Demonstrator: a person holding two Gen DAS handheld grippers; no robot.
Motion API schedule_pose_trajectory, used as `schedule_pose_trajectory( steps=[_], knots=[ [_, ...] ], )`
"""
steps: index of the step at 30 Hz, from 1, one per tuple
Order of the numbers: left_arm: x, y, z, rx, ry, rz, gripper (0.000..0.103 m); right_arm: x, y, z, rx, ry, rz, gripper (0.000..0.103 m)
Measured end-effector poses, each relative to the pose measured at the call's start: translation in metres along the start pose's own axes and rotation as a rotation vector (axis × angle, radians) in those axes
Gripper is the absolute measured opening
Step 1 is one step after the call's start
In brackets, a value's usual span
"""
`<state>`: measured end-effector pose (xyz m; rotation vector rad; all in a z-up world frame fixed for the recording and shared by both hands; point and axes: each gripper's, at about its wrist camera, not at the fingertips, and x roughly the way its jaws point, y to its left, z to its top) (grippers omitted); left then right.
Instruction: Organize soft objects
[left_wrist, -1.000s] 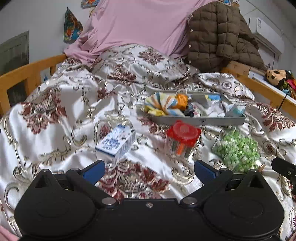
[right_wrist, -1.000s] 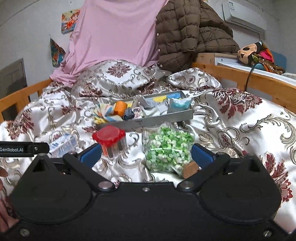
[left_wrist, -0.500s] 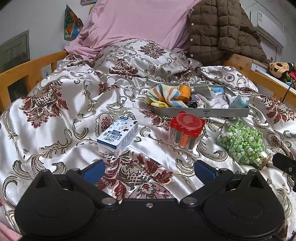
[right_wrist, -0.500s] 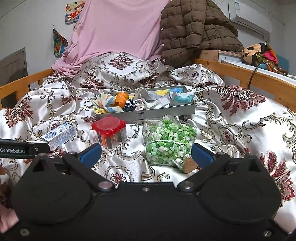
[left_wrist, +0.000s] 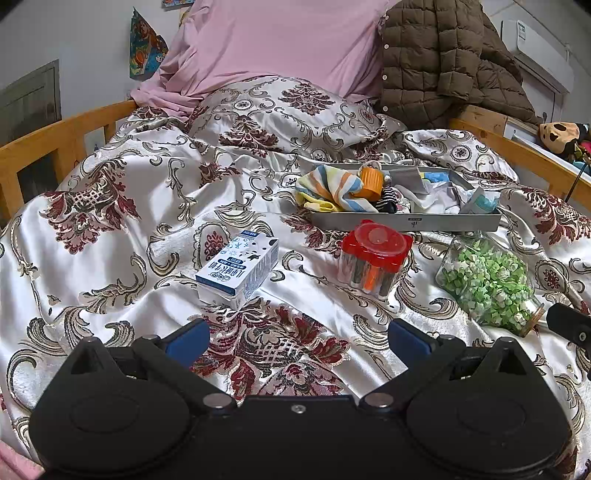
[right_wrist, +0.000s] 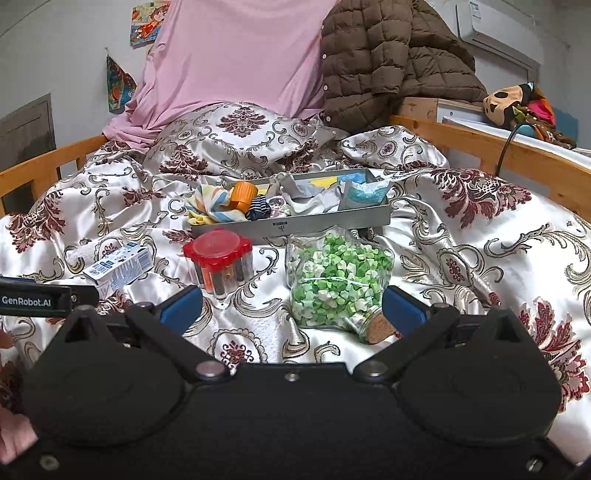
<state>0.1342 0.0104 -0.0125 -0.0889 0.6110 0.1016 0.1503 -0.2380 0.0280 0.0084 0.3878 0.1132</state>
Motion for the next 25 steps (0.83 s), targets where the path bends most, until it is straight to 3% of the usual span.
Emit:
schedule_pose_trajectory(
  steps=[25],
  knots=[
    [-0.008,-0.004,0.002,0.006,-0.001,-0.021,0.102,0.002,0.002,0.002,-0.006,-0.002,0.003,0.102]
  ],
)
